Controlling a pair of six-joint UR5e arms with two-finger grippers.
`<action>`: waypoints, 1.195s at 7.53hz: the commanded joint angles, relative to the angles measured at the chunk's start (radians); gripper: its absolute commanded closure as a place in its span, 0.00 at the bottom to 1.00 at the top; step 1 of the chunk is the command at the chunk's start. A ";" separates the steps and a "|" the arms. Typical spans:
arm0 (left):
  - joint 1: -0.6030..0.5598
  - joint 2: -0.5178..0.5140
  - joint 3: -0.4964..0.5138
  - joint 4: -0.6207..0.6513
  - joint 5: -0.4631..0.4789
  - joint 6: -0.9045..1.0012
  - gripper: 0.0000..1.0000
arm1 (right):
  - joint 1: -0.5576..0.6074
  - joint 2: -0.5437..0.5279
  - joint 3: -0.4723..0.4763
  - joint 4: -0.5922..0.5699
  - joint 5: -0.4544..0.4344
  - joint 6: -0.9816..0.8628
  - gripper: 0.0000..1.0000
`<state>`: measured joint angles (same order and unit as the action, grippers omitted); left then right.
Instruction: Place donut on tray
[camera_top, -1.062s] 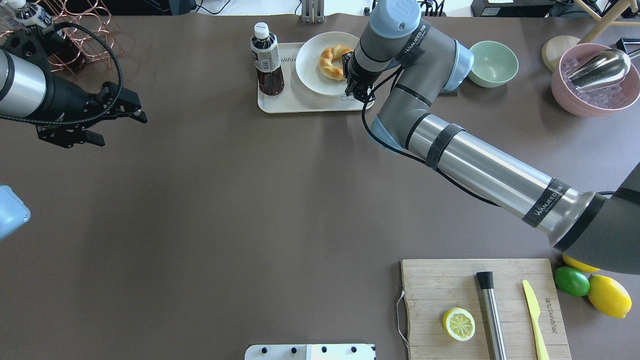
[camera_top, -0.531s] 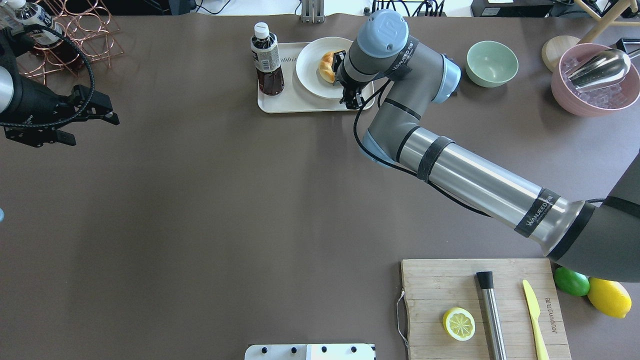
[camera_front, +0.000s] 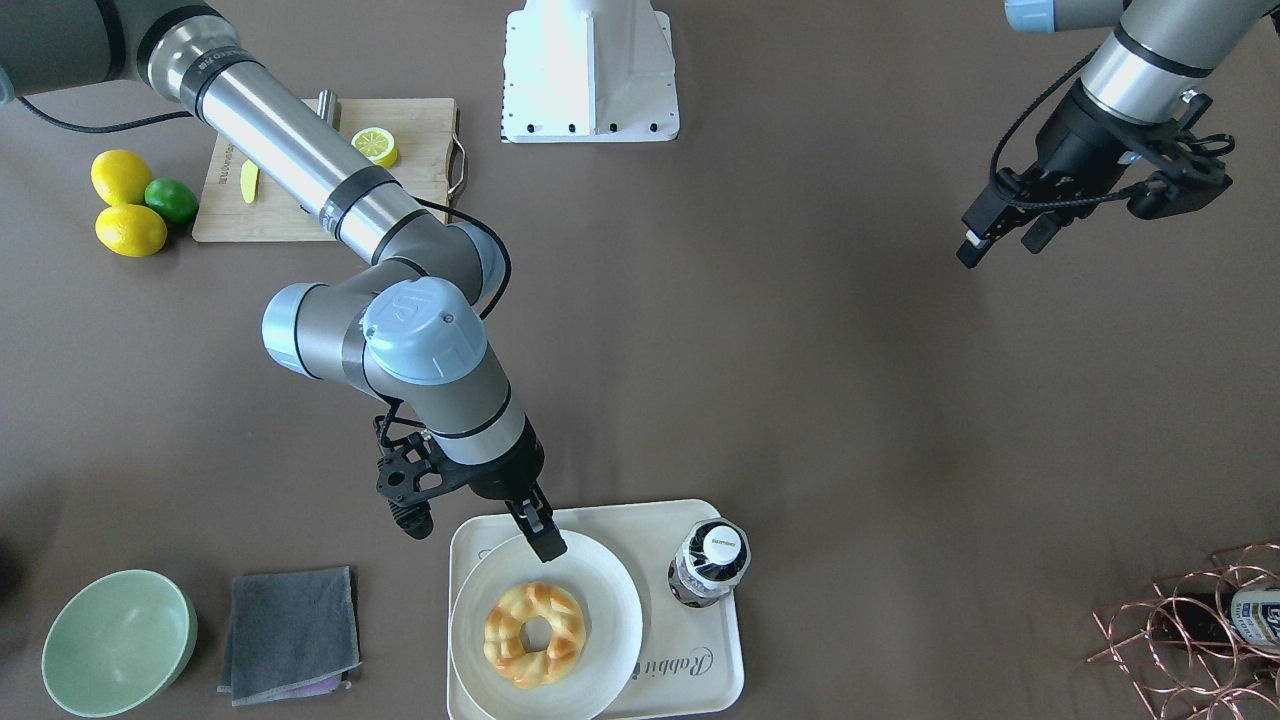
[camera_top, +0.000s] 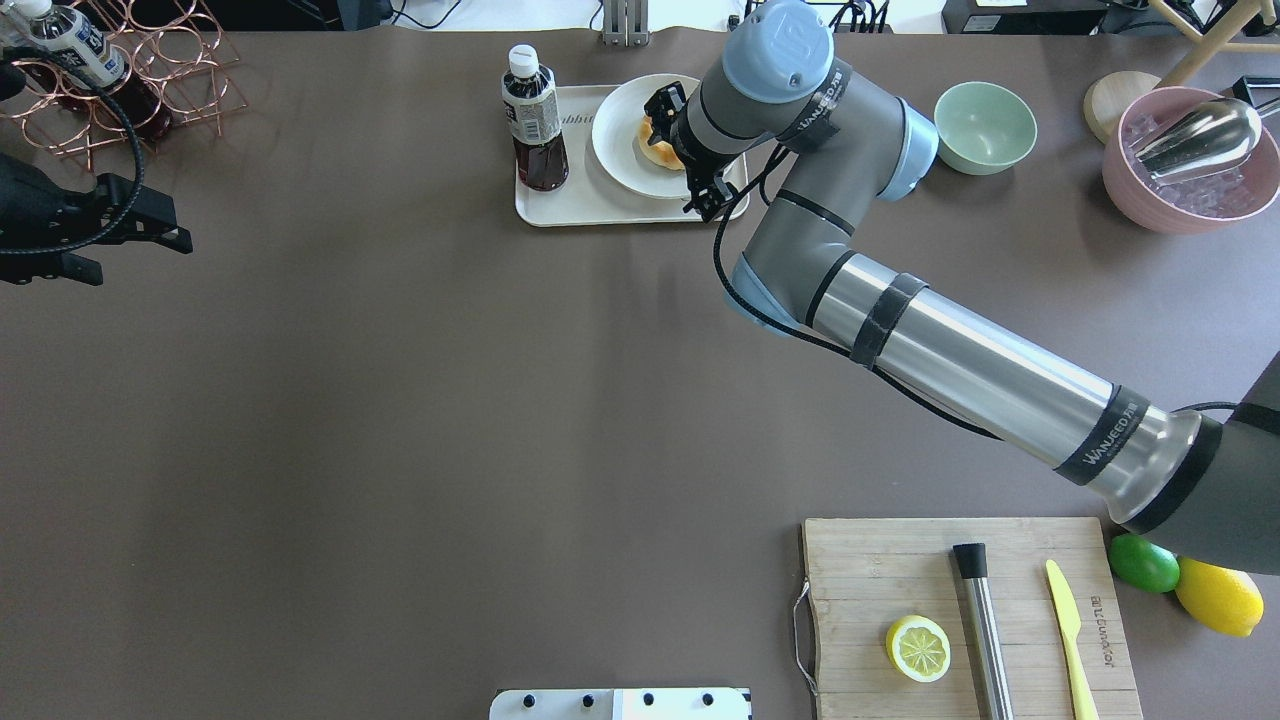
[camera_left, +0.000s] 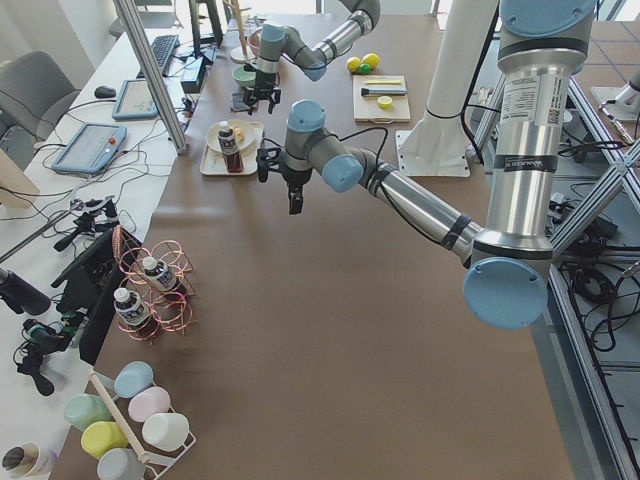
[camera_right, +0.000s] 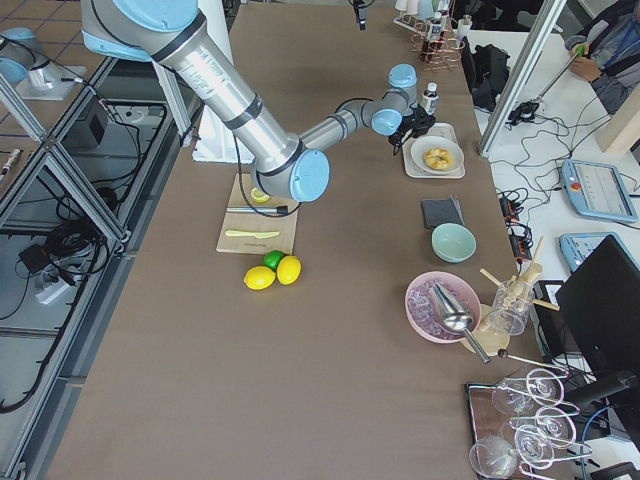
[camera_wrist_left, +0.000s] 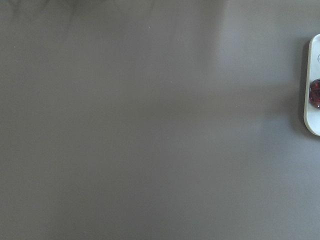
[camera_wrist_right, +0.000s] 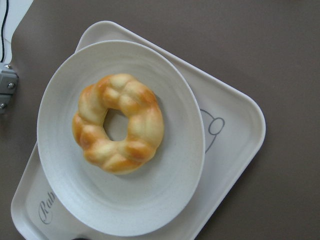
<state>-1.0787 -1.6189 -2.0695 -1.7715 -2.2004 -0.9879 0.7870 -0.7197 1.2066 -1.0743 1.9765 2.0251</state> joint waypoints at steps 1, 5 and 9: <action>-0.108 0.079 0.052 0.010 -0.009 0.329 0.03 | 0.101 -0.279 0.345 -0.137 0.123 -0.318 0.00; -0.338 0.106 0.170 0.157 -0.162 0.893 0.03 | 0.482 -0.851 0.626 -0.136 0.411 -1.200 0.00; -0.484 0.178 0.241 0.222 -0.170 1.179 0.03 | 0.802 -1.072 0.620 -0.310 0.487 -1.884 0.00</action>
<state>-1.5122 -1.4817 -1.8517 -1.5564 -2.3680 0.0980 1.4751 -1.7282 1.8266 -1.2689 2.4475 0.4055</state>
